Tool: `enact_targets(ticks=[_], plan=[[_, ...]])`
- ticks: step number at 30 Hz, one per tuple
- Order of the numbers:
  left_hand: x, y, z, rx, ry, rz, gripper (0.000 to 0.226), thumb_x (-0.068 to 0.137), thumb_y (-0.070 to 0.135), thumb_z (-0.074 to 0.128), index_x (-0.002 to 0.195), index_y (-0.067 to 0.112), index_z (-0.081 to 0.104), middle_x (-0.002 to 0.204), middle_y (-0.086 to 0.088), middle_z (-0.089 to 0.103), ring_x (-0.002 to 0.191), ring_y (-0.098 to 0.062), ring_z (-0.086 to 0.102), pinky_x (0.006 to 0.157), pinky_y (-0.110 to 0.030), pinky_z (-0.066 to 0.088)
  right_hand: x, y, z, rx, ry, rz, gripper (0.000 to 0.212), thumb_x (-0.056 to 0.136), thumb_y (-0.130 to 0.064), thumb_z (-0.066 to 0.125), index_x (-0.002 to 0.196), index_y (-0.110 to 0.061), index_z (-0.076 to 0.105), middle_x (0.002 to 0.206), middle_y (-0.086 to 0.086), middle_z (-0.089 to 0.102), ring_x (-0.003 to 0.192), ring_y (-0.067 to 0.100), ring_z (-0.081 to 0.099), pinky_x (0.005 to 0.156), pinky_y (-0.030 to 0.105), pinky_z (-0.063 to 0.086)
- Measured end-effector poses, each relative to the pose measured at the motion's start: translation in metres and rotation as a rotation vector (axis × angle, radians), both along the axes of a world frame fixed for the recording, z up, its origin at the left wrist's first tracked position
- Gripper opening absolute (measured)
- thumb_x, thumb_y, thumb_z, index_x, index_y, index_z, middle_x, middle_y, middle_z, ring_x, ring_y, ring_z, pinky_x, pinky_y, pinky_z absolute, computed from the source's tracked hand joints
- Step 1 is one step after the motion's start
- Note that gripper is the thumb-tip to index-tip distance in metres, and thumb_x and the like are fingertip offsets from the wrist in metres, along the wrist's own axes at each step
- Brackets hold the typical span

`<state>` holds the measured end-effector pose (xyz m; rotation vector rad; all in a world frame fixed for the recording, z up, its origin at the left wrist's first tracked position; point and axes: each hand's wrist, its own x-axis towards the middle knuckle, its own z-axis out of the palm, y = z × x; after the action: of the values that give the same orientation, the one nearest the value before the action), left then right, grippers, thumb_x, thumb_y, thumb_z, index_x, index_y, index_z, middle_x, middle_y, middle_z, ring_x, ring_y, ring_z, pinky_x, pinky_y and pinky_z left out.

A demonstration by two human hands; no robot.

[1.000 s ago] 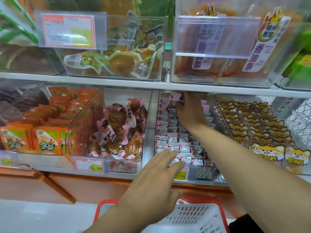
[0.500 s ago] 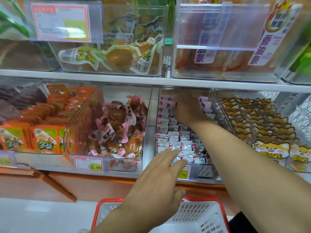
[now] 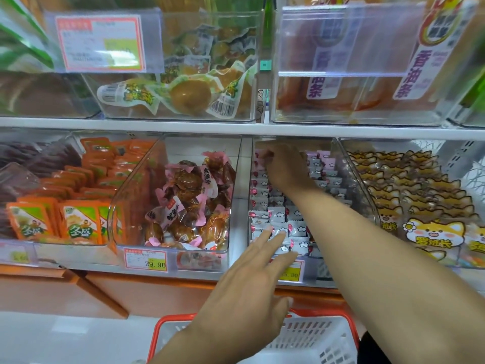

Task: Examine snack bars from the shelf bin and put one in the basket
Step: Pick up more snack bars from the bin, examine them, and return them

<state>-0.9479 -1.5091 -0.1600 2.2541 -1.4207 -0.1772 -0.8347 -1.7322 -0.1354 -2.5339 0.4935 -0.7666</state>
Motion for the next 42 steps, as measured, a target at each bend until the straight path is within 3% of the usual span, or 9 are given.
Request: enact_targets(ticks=[3, 6, 10, 14, 19, 28, 32, 36, 42], plan=[[0.005, 0.004, 0.008, -0.096, -0.055, 0.047, 0.058, 0.093, 0.042, 0.062, 0.147, 0.042, 0.039, 0.162, 0.030, 0.012, 0.147, 0.011, -0.013, 0.111, -0.012, -0.007, -0.010, 0.011, 0.024, 0.269, -0.253, 0.041, 0.017, 0.100, -0.004, 0.050, 0.090, -0.010, 0.063, 0.084, -0.001, 0.063, 0.076, 0.005, 0.062, 0.083, 0.030, 0.055], [0.015, 0.010, 0.025, -0.303, -0.026, 0.219, 0.045, 0.091, 0.037, 0.069, 0.133, 0.042, 0.053, 0.143, 0.041, 0.035, 0.143, 0.013, 0.018, 0.117, -0.013, 0.010, -0.035, 0.018, 0.050, 0.506, -0.454, -0.085, 0.016, 0.091, -0.006, 0.052, 0.079, -0.017, 0.056, 0.076, -0.012, 0.050, 0.070, -0.004, 0.051, 0.073, 0.002, 0.043], [0.023, 0.017, 0.043, -0.583, 0.391, 0.517, 0.035, 0.085, 0.038, 0.073, 0.118, 0.039, 0.060, 0.110, 0.027, 0.065, 0.104, 0.009, 0.058, 0.097, -0.031, 0.051, -0.076, 0.029, 0.049, 1.077, -0.572, -0.142, 0.020, 0.097, -0.001, 0.057, 0.089, -0.018, 0.066, 0.088, -0.001, 0.073, 0.090, 0.024, 0.073, 0.084, 0.036, 0.059], [0.015, 0.019, 0.049, -0.695, 0.770, 0.608, 0.047, 0.072, 0.056, 0.062, 0.113, 0.033, 0.064, 0.098, 0.008, 0.074, 0.089, -0.002, 0.068, 0.085, -0.038, 0.056, -0.134, 0.060, 0.040, 1.454, -0.475, 0.054, 0.009, 0.100, 0.000, 0.055, 0.100, -0.002, 0.063, 0.100, 0.012, 0.078, 0.087, 0.017, 0.076, 0.071, 0.024, 0.060], [0.020, 0.024, 0.041, -0.779, 0.902, 0.665, 0.017, 0.096, 0.031, 0.062, 0.098, 0.014, 0.066, 0.083, -0.005, 0.076, 0.070, -0.011, 0.071, 0.064, -0.026, 0.054, -0.168, 0.070, 0.033, 1.455, -0.316, 0.166, 0.008, 0.099, -0.008, 0.059, 0.091, -0.007, 0.059, 0.099, 0.015, 0.077, 0.092, 0.025, 0.076, 0.075, 0.025, 0.060], [0.030, 0.019, 0.043, -0.938, 1.209, 0.628, 0.020, 0.104, 0.009, 0.046, 0.087, 0.009, 0.057, 0.068, -0.005, 0.057, 0.051, -0.013, 0.057, 0.048, -0.021, 0.050, -0.180, 0.062, 0.027, 1.395, -0.135, 0.255, 0.018, 0.097, -0.019, 0.061, 0.080, -0.017, 0.056, 0.088, -0.002, 0.073, 0.095, 0.032, 0.075, 0.064, 0.027, 0.058], [0.028, 0.022, 0.040, -0.777, 0.931, 0.624, 0.017, 0.104, 0.017, 0.050, 0.090, 0.013, 0.058, 0.070, -0.006, 0.066, 0.058, -0.017, 0.064, 0.060, -0.030, 0.052, -0.181, 0.054, 0.025, 1.346, -0.121, 0.250, 0.015, 0.088, -0.027, 0.066, 0.074, -0.023, 0.062, 0.089, 0.013, 0.067, 0.094, 0.030, 0.075, 0.066, 0.029, 0.057], [0.026, 0.027, 0.036, -0.613, 0.591, 0.516, 0.028, 0.105, 0.029, 0.045, 0.080, 0.031, 0.058, 0.074, -0.002, 0.070, 0.067, -0.015, 0.066, 0.068, -0.035, 0.055, -0.184, 0.049, 0.021, 1.331, -0.080, 0.265, 0.016, 0.082, -0.033, 0.066, 0.067, -0.029, 0.064, 0.078, 0.003, 0.073, 0.089, 0.026, 0.074, 0.070, 0.031, 0.054], [0.028, 0.022, 0.037, -0.710, 0.800, 0.582, 0.044, 0.107, 0.022, 0.043, 0.070, 0.033, 0.063, 0.075, -0.002, 0.071, 0.072, -0.013, 0.068, 0.070, -0.034, 0.053, -0.187, 0.050, 0.013, 1.458, -0.181, 0.280, 0.013, 0.083, -0.025, 0.066, 0.082, -0.014, 0.060, 0.098, 0.016, 0.076, 0.090, 0.023, 0.074, 0.070, 0.027, 0.059]])
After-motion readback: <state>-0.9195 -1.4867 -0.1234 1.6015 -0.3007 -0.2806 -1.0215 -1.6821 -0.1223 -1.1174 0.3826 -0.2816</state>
